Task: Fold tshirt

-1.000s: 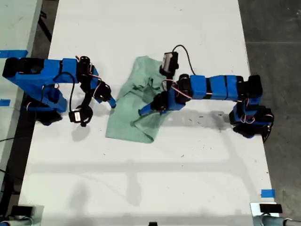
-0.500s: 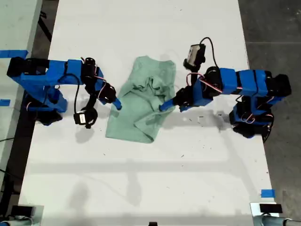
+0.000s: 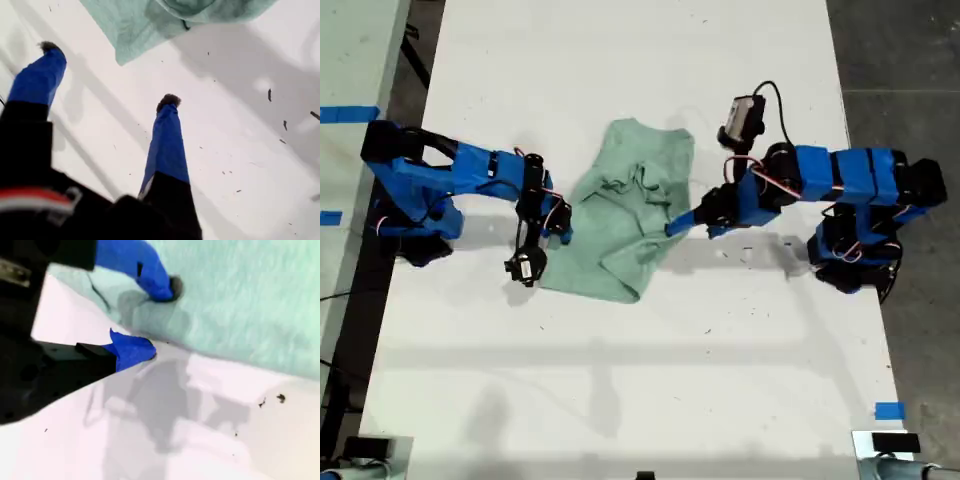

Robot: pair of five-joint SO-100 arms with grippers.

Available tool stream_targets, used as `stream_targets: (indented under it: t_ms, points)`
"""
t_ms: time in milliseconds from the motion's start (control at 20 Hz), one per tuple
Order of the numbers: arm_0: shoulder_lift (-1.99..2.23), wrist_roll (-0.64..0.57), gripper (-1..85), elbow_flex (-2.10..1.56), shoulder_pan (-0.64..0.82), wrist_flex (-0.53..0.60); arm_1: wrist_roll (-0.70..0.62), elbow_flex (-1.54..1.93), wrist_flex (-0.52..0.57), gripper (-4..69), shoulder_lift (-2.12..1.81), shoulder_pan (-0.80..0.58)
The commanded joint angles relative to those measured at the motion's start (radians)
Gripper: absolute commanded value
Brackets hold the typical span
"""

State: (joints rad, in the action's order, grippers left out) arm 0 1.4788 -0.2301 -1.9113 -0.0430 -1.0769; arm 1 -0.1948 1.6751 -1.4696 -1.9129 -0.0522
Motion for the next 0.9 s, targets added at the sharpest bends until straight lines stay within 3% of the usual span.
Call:
stream_targets:
  t_ms: [0, 250, 600, 750, 850]
  points:
    - [-0.005, 0.026, 0.1, 0.002, 0.020, 0.041, 0.020, 0.025, 0.041, 33.1, -0.086, 0.018]
    - [0.075, 0.067, 0.1, 0.049, 0.006, -0.020, 0.038, 0.112, 0.072, 31.5, -0.167, 0.020]
    - [0.011, 0.098, 0.1, 0.526, 0.049, -0.518, 0.057, 0.176, 0.101, 30.7, -0.224, 0.025]
    - [-0.055, 0.084, 0.1, 0.597, 0.052, -0.465, 0.058, 0.187, 0.109, 30.6, -0.224, 0.026]
    - [-0.130, 0.069, 0.1, 0.669, 0.029, -0.318, 0.060, 0.192, 0.118, 30.5, -0.224, 0.025]
